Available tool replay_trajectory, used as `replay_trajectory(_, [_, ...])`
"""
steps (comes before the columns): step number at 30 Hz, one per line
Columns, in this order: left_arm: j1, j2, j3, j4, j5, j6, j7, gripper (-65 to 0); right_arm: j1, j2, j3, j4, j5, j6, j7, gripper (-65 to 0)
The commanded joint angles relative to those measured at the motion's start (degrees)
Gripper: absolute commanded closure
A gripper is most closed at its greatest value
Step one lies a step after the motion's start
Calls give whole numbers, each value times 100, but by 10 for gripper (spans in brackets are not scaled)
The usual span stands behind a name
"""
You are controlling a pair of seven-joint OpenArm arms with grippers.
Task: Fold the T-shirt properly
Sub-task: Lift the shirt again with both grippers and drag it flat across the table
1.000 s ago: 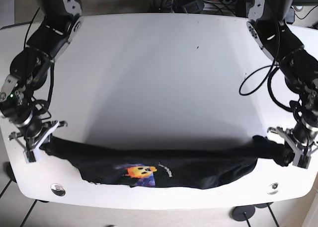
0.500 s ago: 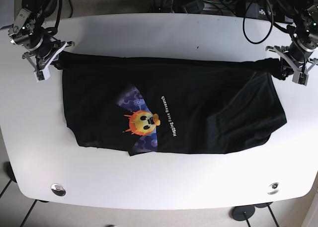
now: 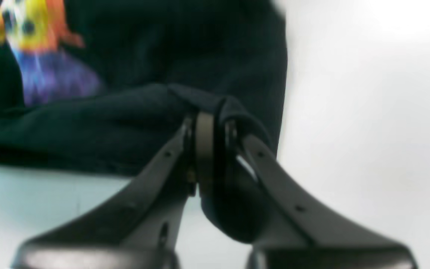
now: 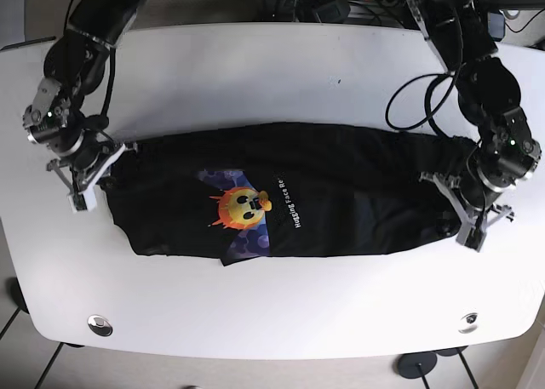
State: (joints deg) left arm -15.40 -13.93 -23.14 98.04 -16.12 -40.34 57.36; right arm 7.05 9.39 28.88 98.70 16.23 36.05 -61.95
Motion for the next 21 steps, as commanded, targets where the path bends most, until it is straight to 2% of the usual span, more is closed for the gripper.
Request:
replay_trajectory(1, [-680,-79,296,-340,122,34,-193,0,653,77,-141,-89,-80,12,160,-21])
replay_trajectory(4, [-1673,-53,533,-780,482,34,-352,0,1524,85,-431,-476,-370,12,398,-21])
replay_trajectory(7, [-2570,88,736,-1536,623,170,-572,0,2350,85,-871,-1012,-801,12,652,-21])
replay_trajectory(9, [-3045,79,736,-1729,623,214,-580,0,2772,129,-924,-1127,-898,12,723,-21])
replay_trajectory(12, [-3906,79,806,-2195,623,214,-589,0,3590,384,-1187,-1742,-862,12,846,-21])
replay_trajectory(18, [-5788,-431,1166,-2705,614,214,-589,-1,5489,815,-1688,-2120,-845,21,749,-21])
replay_trajectory(21, [-5960,-651,1175,-2749,605,196,-580,-3,6324,885,-1768,-2129,-845,39,442,-21])
